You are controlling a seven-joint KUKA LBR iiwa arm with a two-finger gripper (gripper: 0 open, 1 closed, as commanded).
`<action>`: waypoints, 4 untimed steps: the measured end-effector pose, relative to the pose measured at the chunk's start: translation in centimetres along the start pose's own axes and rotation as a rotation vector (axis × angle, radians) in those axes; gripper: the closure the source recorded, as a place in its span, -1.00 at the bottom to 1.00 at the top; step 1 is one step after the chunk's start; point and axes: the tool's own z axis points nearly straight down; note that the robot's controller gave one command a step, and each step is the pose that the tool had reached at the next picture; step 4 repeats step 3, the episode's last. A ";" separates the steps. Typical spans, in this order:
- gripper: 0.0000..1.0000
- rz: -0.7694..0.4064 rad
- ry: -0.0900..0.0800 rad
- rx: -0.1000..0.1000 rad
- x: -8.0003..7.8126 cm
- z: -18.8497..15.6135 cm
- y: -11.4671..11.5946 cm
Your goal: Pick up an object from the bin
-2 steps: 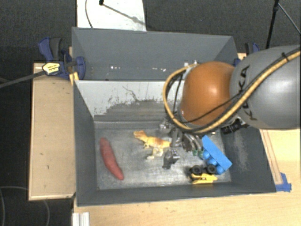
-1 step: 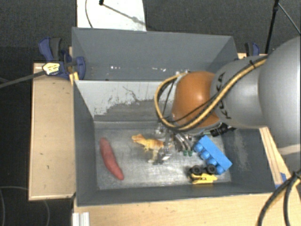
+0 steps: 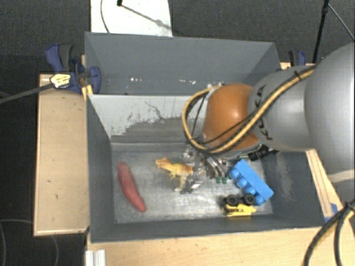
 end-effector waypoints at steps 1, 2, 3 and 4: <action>1.00 0.007 -0.002 0.001 -1.3 -11.4 0.9; 1.00 0.008 -0.002 0.001 -1.3 -11.4 0.9; 1.00 0.024 0.001 0.001 -3.2 -16.0 0.5; 1.00 0.024 0.001 0.001 -3.2 -16.0 0.5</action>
Offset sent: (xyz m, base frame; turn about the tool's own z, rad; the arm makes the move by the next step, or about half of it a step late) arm 0.0000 0.0000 0.0000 0.0000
